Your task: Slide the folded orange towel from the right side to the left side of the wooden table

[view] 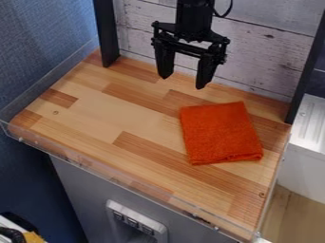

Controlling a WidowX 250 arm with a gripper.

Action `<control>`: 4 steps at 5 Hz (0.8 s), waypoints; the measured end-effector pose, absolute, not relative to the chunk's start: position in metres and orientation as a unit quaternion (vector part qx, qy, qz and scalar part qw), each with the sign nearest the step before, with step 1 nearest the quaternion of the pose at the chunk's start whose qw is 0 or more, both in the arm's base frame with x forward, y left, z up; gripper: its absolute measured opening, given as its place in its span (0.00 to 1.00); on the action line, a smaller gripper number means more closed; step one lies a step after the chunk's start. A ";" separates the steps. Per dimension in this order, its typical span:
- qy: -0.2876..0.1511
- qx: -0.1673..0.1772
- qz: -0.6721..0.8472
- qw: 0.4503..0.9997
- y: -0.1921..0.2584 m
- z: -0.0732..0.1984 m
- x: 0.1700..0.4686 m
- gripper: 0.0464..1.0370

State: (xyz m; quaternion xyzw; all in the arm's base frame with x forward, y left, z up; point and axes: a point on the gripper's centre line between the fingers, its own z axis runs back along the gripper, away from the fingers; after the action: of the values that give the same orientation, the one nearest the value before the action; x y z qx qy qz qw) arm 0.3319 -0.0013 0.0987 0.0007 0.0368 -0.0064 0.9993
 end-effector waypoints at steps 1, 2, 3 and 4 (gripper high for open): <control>0.043 0.000 -0.029 0.999 -0.006 0.093 0.328 0.96; 0.047 -0.003 -0.080 0.996 -0.013 0.087 0.319 0.96; 0.020 -0.004 -0.131 0.991 -0.018 0.089 0.315 0.96; 0.010 -0.005 -0.184 0.983 -0.030 0.080 0.309 0.96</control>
State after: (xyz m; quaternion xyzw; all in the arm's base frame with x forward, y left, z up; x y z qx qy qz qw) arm 0.3091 -0.0299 0.0804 -0.0052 0.0103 -0.1841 0.9828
